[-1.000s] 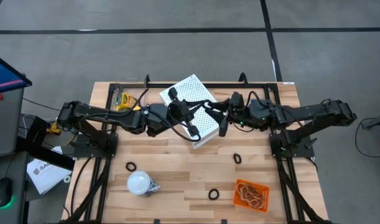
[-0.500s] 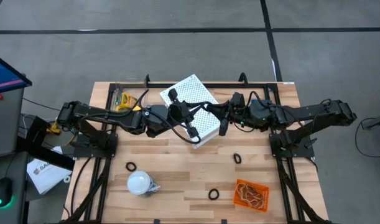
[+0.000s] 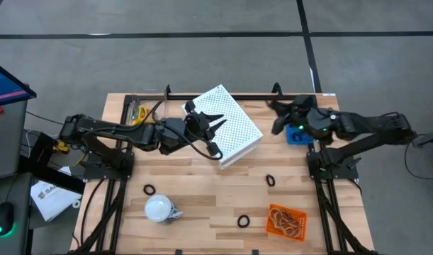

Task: Pick & Place Office Desk Supplies
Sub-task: Put the black spring keychain into the blue bin

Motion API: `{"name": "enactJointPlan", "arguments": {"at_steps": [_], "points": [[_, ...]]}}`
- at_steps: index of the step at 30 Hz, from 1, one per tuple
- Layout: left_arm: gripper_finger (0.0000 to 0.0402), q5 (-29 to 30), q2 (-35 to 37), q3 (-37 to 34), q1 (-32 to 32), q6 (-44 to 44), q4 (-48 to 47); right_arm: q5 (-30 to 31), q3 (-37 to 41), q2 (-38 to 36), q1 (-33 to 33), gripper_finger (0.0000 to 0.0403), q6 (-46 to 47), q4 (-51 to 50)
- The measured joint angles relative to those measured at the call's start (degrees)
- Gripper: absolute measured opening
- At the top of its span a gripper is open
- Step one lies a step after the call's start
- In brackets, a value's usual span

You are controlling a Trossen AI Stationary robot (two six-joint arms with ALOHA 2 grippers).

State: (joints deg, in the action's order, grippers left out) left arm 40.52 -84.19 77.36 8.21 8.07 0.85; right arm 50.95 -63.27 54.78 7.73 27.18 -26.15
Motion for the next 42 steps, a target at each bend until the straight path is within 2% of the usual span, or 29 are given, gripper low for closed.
{"name": "enactJointPlan", "arguments": {"at_steps": [5, 12, 16, 23, 30, 35, 42], "points": [[0.0064, 0.04, 2.36, -2.24, -0.26, -1.49, 0.03, 3.33, -0.03, -4.77, -2.91, 0.001, 11.3, -16.56], [0.0053, 0.12, 5.24, -4.57, -0.64, -2.48, 0.02, 3.14, 0.0, -6.44, -8.99, 0.0011, 32.75, -45.13], [0.0049, 0.14, 5.41, -5.16, -1.22, -3.03, 0.04, 1.33, 1.34, -5.79, -10.77, 0.0014, 43.61, -54.84], [0.0049, 0.14, 5.39, -5.25, -1.22, -4.27, -0.54, -5.65, 12.06, -6.14, -11.67, 0.0016, 55.51, -55.34], [0.0047, 0.14, 5.39, -5.24, -1.55, -4.8, -2.17, -9.02, 24.76, -6.12, -11.65, 0.0017, 72.24, -53.02], [0.0047, 0.14, 5.39, -5.22, -1.55, -6.88, -2.41, -7.24, 25.88, -6.16, -12.2, 0.0024, 73.52, -52.52], [0.0043, 0.14, 5.39, -5.18, -1.55, -7.08, -2.43, -5.88, 26.29, -6.05, -15.9, 0.0068, 71.98, -52.33]]}}
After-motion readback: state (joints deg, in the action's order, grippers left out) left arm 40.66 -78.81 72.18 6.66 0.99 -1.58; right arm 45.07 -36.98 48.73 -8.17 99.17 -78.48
